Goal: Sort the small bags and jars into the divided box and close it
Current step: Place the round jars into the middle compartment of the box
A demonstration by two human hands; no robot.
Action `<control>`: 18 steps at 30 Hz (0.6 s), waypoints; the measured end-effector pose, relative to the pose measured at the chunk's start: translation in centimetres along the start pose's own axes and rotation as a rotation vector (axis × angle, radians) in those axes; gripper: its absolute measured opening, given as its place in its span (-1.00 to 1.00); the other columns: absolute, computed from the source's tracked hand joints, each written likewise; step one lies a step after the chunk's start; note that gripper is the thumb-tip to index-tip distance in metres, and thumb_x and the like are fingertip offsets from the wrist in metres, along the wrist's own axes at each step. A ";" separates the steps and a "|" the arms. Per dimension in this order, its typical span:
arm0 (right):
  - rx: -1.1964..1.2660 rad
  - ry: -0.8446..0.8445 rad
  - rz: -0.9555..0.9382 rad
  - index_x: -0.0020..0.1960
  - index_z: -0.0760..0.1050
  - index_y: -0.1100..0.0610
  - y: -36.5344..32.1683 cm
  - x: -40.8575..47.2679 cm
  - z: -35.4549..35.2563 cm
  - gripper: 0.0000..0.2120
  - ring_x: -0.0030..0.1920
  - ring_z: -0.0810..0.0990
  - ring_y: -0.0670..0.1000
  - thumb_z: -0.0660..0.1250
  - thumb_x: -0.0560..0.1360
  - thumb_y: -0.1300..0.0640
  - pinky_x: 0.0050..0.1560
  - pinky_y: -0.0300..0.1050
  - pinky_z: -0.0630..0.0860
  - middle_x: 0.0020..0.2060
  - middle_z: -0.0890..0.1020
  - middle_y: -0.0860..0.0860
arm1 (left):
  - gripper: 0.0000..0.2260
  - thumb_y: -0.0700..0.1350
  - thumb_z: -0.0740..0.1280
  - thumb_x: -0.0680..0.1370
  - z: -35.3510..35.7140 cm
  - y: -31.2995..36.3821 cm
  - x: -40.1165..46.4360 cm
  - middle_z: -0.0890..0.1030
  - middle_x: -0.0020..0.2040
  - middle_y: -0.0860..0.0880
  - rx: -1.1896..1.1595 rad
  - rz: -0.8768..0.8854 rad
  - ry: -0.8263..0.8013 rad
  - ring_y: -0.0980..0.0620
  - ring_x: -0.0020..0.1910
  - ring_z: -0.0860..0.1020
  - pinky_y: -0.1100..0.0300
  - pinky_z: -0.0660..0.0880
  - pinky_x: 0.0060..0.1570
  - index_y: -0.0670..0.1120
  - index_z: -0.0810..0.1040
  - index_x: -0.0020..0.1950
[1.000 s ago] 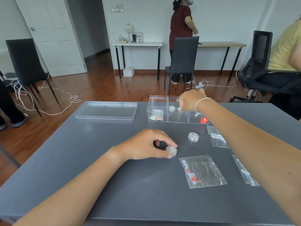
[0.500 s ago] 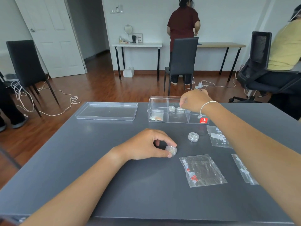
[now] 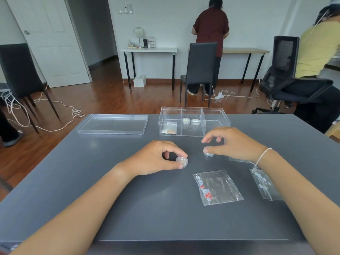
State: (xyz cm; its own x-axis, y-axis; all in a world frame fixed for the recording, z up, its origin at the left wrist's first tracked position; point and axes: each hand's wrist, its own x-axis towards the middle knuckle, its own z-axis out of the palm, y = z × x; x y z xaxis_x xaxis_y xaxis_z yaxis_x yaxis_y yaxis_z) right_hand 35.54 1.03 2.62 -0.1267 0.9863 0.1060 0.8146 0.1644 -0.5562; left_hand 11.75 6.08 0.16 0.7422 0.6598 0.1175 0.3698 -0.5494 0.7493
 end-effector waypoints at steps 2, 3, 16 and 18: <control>-0.029 -0.064 0.000 -0.07 0.52 -0.15 0.2 -0.1 0.4 -0.81 -0.14 0.43 -0.23 0.42 0.34 -0.07 -0.20 -0.45 0.35 -0.15 0.52 -0.27 | -0.81 -0.09 0.46 0.38 0.0 -0.1 0.0 0.60 -0.15 0.22 -0.008 -0.001 0.019 0.19 -0.31 0.35 0.48 0.31 -0.29 0.17 0.63 -0.08; -0.039 -0.083 0.000 -0.07 0.51 -0.16 0.3 -0.2 0.5 -0.80 -0.16 0.42 -0.24 0.43 0.33 -0.07 -0.19 -0.46 0.34 -0.16 0.50 -0.26 | -0.81 -0.09 0.46 0.38 0.0 -0.1 0.0 0.60 -0.14 0.21 -0.010 0.000 0.028 0.19 -0.31 0.35 0.48 0.31 -0.30 0.18 0.63 -0.08; 0.047 -0.039 0.022 -0.07 0.51 -0.14 1.1 -0.3 1.0 -0.83 -0.21 0.42 -0.07 0.41 0.37 0.04 -0.14 -0.29 0.36 -0.16 0.49 -0.23 | -0.84 0.00 0.45 0.37 -1.3 0.7 2.2 0.61 -0.15 0.33 -0.002 0.042 0.196 0.19 -0.36 0.36 0.47 0.38 -0.26 0.27 0.61 -0.14; 0.070 0.007 0.013 -0.10 0.50 -0.16 1.1 -0.3 0.7 -0.83 -0.20 0.43 -0.03 0.41 0.37 0.04 -0.14 -0.29 0.38 -0.16 0.50 -0.25 | -0.86 0.00 0.45 0.37 -1.9 1.2 3.2 0.62 -0.16 0.28 -0.008 0.041 0.246 0.17 -0.36 0.38 0.47 0.38 -0.28 0.26 0.61 -0.16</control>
State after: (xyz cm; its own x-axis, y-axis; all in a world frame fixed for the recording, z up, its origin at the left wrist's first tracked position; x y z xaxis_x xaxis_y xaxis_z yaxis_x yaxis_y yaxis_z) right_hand 36.03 0.96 1.37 -0.1123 0.9882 0.1037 0.7747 0.1525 -0.6136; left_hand 13.49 8.50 2.66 0.5978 0.7425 0.3023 0.3372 -0.5750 0.7455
